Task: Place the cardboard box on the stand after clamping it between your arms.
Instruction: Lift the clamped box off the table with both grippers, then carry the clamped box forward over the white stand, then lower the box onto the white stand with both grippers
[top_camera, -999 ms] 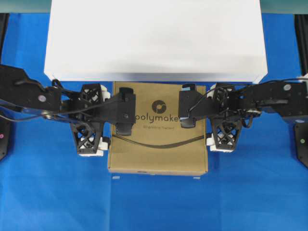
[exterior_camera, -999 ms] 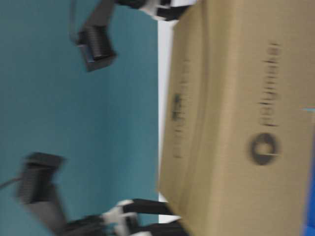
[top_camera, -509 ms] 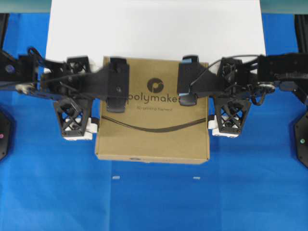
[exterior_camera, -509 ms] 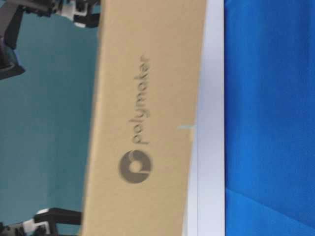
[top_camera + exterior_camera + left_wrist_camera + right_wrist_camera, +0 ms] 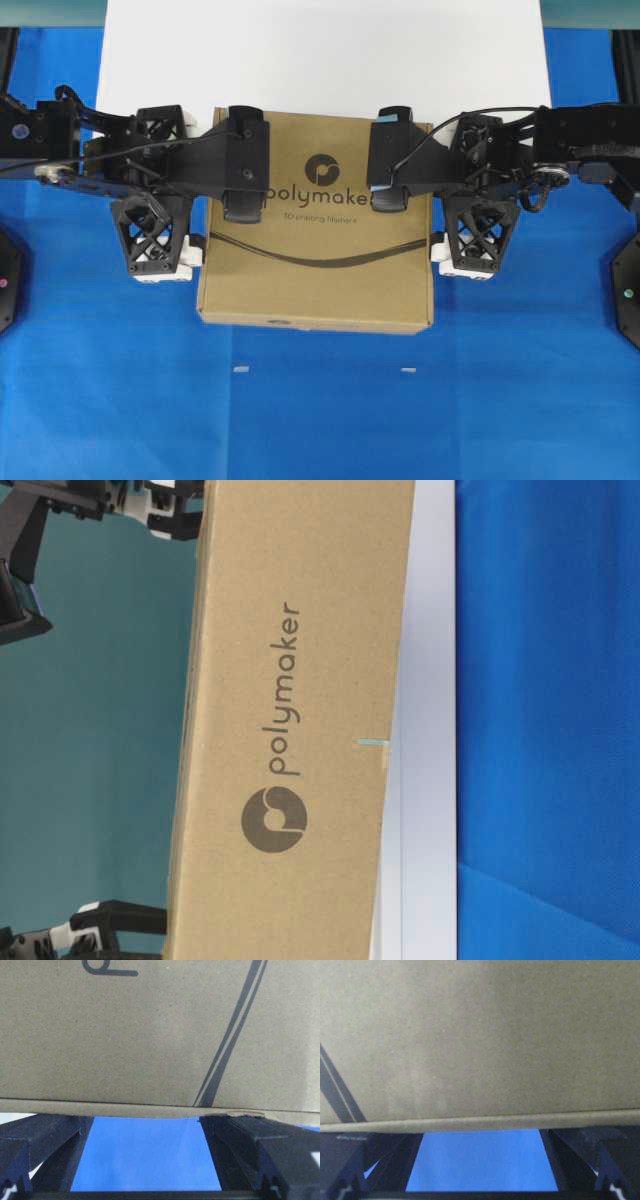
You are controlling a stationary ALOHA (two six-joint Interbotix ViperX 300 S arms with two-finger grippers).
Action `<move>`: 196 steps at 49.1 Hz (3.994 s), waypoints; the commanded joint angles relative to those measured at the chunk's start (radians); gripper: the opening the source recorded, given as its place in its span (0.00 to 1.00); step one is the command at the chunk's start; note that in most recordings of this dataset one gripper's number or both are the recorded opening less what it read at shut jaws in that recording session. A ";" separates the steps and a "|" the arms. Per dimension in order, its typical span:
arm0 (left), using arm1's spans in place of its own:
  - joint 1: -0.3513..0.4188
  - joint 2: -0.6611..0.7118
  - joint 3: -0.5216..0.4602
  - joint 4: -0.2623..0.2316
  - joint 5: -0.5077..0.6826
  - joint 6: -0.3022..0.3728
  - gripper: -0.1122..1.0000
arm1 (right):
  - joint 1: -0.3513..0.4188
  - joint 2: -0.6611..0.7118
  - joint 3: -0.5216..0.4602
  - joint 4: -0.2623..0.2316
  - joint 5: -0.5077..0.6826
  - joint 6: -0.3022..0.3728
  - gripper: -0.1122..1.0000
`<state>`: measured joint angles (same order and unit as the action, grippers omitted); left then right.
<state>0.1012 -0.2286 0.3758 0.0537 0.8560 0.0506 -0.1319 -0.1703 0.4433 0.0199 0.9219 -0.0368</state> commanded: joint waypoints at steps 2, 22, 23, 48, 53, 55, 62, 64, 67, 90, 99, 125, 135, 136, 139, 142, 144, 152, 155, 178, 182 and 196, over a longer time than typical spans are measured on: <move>0.034 0.015 -0.071 -0.003 -0.112 -0.028 0.84 | 0.000 -0.006 -0.153 0.018 -0.141 0.028 0.97; 0.100 0.041 -0.075 0.002 -0.160 0.031 0.84 | -0.061 0.002 -0.149 0.018 -0.204 -0.054 0.97; 0.100 0.046 -0.080 0.002 -0.158 0.032 0.84 | -0.061 0.002 -0.150 0.018 -0.206 -0.061 0.97; 0.124 0.104 -0.150 0.002 -0.199 0.097 0.84 | -0.146 0.037 -0.152 0.025 -0.213 -0.172 0.97; 0.129 0.110 -0.164 0.002 -0.225 0.133 0.84 | -0.164 0.044 -0.153 0.025 -0.216 -0.189 0.97; 0.133 0.114 -0.170 0.002 -0.236 0.153 0.84 | -0.172 0.046 -0.156 0.025 -0.213 -0.196 0.97; 0.144 0.132 -0.207 0.002 -0.249 0.196 0.84 | -0.189 0.060 -0.163 0.025 -0.212 -0.224 0.97; 0.150 0.140 -0.219 0.002 -0.249 0.198 0.84 | -0.195 0.064 -0.164 0.025 -0.212 -0.227 0.97; 0.160 0.150 -0.233 0.002 -0.245 0.201 0.84 | -0.207 0.072 -0.170 0.025 -0.213 -0.233 0.97; 0.258 0.161 -0.249 0.002 -0.245 0.232 0.84 | -0.295 0.150 -0.298 0.098 -0.187 -0.334 0.97; 0.285 0.186 -0.256 0.002 -0.250 0.239 0.84 | -0.324 0.173 -0.334 0.156 -0.172 -0.393 0.97; 0.364 0.247 -0.373 0.002 -0.258 0.295 0.84 | -0.420 0.227 -0.351 0.242 -0.135 -0.525 0.97; 0.382 0.256 -0.382 0.002 -0.258 0.296 0.84 | -0.448 0.233 -0.364 0.288 -0.132 -0.580 0.97; 0.383 0.259 -0.382 0.000 -0.258 0.295 0.84 | -0.451 0.233 -0.364 0.288 -0.132 -0.583 0.97; 0.385 0.262 -0.380 0.002 -0.258 0.295 0.84 | -0.466 0.235 -0.356 0.288 -0.132 -0.588 0.97; 0.383 0.265 -0.382 0.002 -0.258 0.295 0.84 | -0.482 0.242 -0.351 0.290 -0.133 -0.591 0.97; 0.388 0.267 -0.382 0.002 -0.259 0.295 0.84 | -0.488 0.249 -0.351 0.288 -0.132 -0.594 0.97; 0.400 0.273 -0.374 0.002 -0.258 0.285 0.84 | -0.506 0.287 -0.351 0.296 -0.130 -0.644 0.97; 0.402 0.276 -0.367 0.002 -0.258 0.282 0.84 | -0.509 0.304 -0.351 0.302 -0.129 -0.663 0.97; 0.445 0.291 -0.195 0.002 -0.354 0.276 0.84 | -0.551 0.345 -0.333 0.305 -0.120 -0.721 0.97; 0.445 0.288 -0.169 0.002 -0.370 0.275 0.84 | -0.561 0.345 -0.328 0.307 -0.117 -0.724 0.97; 0.476 0.247 -0.097 0.002 -0.382 0.284 0.84 | -0.621 0.324 -0.287 0.299 -0.077 -0.729 0.97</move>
<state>0.6044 0.0399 0.2869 0.0813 0.5492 0.3697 -0.7670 0.1887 0.1994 0.2623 0.8560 -0.7793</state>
